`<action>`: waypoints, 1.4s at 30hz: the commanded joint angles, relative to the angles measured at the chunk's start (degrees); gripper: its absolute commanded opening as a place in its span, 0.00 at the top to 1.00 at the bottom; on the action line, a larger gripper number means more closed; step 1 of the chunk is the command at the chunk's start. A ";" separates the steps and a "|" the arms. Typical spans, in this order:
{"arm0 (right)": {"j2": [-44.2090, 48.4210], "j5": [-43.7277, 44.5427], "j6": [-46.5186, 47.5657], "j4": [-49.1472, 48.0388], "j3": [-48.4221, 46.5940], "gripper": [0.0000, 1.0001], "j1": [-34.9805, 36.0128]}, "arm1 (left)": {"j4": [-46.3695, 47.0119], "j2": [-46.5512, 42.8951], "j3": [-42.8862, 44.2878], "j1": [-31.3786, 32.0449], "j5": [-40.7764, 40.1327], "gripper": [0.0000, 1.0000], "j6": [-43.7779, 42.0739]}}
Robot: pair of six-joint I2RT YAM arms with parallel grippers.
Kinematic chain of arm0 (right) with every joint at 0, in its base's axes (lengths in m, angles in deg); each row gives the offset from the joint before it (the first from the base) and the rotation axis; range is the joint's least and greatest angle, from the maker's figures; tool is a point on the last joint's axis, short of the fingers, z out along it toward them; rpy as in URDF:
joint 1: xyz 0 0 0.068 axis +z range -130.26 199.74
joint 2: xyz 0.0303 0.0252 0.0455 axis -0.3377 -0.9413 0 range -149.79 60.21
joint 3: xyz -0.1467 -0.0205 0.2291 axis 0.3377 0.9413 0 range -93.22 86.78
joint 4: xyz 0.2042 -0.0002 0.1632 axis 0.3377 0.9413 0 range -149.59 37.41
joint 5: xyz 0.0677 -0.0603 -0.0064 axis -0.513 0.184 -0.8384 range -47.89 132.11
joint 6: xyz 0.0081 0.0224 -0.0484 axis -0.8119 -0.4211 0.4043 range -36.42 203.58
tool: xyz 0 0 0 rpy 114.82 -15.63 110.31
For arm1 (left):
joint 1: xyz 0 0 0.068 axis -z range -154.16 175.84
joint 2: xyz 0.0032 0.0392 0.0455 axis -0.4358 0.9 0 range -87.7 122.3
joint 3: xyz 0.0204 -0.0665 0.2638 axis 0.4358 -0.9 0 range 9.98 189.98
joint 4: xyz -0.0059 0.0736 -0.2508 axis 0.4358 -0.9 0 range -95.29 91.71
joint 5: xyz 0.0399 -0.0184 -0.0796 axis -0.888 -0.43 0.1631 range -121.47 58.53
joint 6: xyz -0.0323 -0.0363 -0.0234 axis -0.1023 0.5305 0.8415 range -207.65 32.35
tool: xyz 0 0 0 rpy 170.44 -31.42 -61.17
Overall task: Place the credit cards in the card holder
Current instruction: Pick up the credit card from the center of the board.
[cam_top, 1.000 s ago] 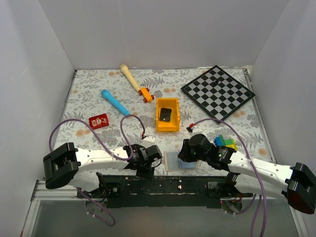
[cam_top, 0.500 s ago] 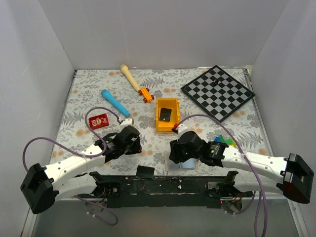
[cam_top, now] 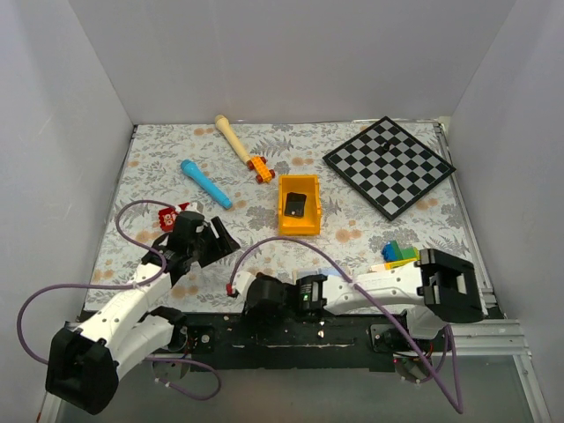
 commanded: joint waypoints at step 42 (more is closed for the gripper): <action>-20.63 11.82 14.50 2.14 -10.93 0.23 5.04 | 1.81 -1.95 -0.67 -9.18 9.44 0.36 -6.23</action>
